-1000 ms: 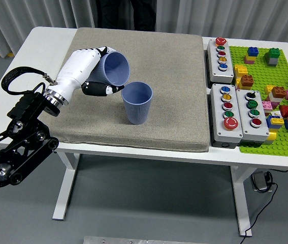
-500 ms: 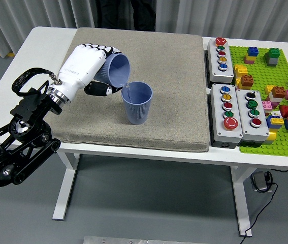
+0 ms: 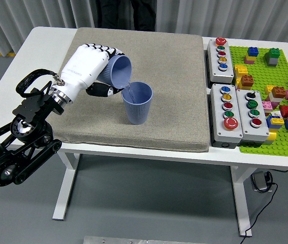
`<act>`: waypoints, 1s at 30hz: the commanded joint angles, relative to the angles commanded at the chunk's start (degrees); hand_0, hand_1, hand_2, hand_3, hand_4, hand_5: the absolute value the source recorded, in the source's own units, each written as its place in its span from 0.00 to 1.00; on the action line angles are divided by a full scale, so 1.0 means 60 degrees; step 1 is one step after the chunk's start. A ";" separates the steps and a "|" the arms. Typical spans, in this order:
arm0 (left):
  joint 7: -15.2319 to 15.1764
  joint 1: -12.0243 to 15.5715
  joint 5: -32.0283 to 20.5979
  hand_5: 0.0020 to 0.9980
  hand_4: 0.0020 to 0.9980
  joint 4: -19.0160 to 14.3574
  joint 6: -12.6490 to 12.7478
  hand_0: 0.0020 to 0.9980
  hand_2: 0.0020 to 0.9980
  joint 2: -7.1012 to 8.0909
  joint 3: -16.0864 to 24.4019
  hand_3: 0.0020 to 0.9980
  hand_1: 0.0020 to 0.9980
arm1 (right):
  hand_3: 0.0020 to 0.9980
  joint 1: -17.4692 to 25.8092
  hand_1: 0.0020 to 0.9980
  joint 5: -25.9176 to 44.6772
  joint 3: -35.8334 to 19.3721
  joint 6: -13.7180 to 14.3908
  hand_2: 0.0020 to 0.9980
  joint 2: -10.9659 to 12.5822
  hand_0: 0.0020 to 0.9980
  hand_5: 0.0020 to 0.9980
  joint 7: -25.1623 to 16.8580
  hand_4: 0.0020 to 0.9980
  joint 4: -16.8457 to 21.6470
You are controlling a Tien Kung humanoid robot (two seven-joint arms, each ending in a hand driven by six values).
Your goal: Pick cup pour cup place
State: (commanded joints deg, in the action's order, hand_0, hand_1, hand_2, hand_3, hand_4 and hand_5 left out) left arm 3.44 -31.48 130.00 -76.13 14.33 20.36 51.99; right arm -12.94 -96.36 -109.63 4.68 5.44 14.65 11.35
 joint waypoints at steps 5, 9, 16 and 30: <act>0.0116 -0.0007 0.0000 0.16 0.80 -0.0186 -0.0050 0.56 0.53 0.0018 -0.0017 0.52 0.51 | 0.60 -0.0004 0.64 0.0004 0.0000 0.0004 0.60 -0.0001 0.70 0.31 -0.0001 0.00 0.0000; 0.0151 -0.0021 0.0000 0.16 0.80 -0.0201 -0.0066 0.56 0.53 0.0032 -0.0034 0.52 0.51 | 0.60 0.0001 0.64 -0.0001 0.0002 0.0002 0.60 -0.0001 0.70 0.31 -0.0001 0.00 -0.0001; 0.0197 -0.0047 0.0000 0.16 0.80 -0.0114 -0.0031 0.56 0.53 0.0088 -0.0219 0.52 0.51 | 0.60 0.0035 0.64 -0.0001 0.0010 0.0002 0.60 -0.0007 0.70 0.31 0.0003 0.00 0.0000; 0.0439 -0.0270 0.0000 0.16 0.80 -0.0152 -0.0004 0.56 0.53 0.0306 -0.0646 0.52 0.51 | 0.60 0.0081 0.64 0.0014 0.0024 0.0011 0.60 -0.0012 0.70 0.31 0.0000 0.00 0.0000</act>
State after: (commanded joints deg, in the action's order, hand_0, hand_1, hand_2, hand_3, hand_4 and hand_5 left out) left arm 6.08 -33.10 130.00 -77.04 14.31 22.20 48.12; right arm -12.46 -96.27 -109.48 4.75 5.36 14.65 11.35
